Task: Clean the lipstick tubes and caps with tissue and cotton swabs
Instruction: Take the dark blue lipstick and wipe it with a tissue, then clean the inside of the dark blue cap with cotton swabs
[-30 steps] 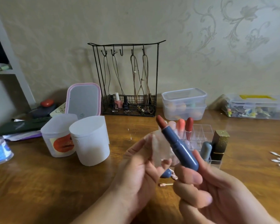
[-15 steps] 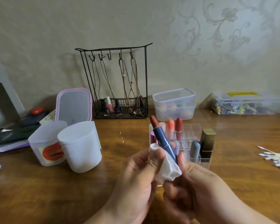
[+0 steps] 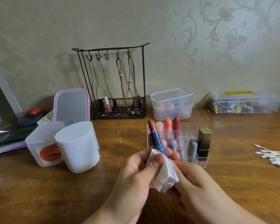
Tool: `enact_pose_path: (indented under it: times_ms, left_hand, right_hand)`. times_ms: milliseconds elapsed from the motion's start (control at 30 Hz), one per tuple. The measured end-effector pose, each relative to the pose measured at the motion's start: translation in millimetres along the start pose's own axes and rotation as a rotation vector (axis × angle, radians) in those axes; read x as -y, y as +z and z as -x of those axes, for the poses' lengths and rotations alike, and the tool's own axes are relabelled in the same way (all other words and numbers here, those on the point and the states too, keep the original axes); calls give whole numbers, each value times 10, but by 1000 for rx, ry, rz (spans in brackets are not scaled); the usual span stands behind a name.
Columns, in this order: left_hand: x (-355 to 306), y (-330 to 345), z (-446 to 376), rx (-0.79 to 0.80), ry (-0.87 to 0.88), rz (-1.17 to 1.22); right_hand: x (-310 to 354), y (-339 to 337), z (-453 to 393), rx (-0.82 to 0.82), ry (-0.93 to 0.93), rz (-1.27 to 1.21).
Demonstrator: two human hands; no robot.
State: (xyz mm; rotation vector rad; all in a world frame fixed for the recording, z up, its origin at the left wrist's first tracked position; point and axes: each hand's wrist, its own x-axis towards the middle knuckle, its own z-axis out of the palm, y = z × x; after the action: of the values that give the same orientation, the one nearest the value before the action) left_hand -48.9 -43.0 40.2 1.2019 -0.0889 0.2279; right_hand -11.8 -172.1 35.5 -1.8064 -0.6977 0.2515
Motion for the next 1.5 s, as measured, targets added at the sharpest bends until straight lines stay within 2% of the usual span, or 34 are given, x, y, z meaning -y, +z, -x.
enact_pose_path:
  times_ms: [233, 367, 467, 567, 633, 667, 733, 833, 933, 1300, 1500]
  left_hand:
    - [0, -117, -53, -134, -27, 14]
    - [-11, -132, -39, -190, -97, -62]
    - [-44, -70, -18, -189, -139, -92]
    - [-70, -32, -1, -142, -149, -82]
    - [-88, -5, 14, -118, -135, -79]
    - [-87, 0, 20, -103, -132, -98]
    - [-61, -11, 34, -74, -121, -147]
    - [-5, -78, 40, 121, -127, -294]
    - [57, -120, 19, 221, -112, -395]
    - [105, -133, 4, 271, -124, -461]
    - [117, -157, 0, 274, -146, -460]
  right_hand:
    - [-39, -182, 51, -40, -256, 431]
    - [210, -493, 122, -128, -376, 345]
    - [358, -855, 145, -302, -401, 222]
    - [202, -1411, 89, -647, -289, 293]
    - [-75, -1812, 48, -799, -67, 550]
    - [-227, -1977, 44, -819, 82, 691]
    - [-488, -2188, 42, -727, 357, 878]
    - [-709, -2232, 20, -574, 531, 954]
    - [-838, -2225, -34, -558, 586, 1019]
    - [-944, -2176, -88, -556, 731, 1044]
    - [-912, -2136, -97, -470, 786, 1160]
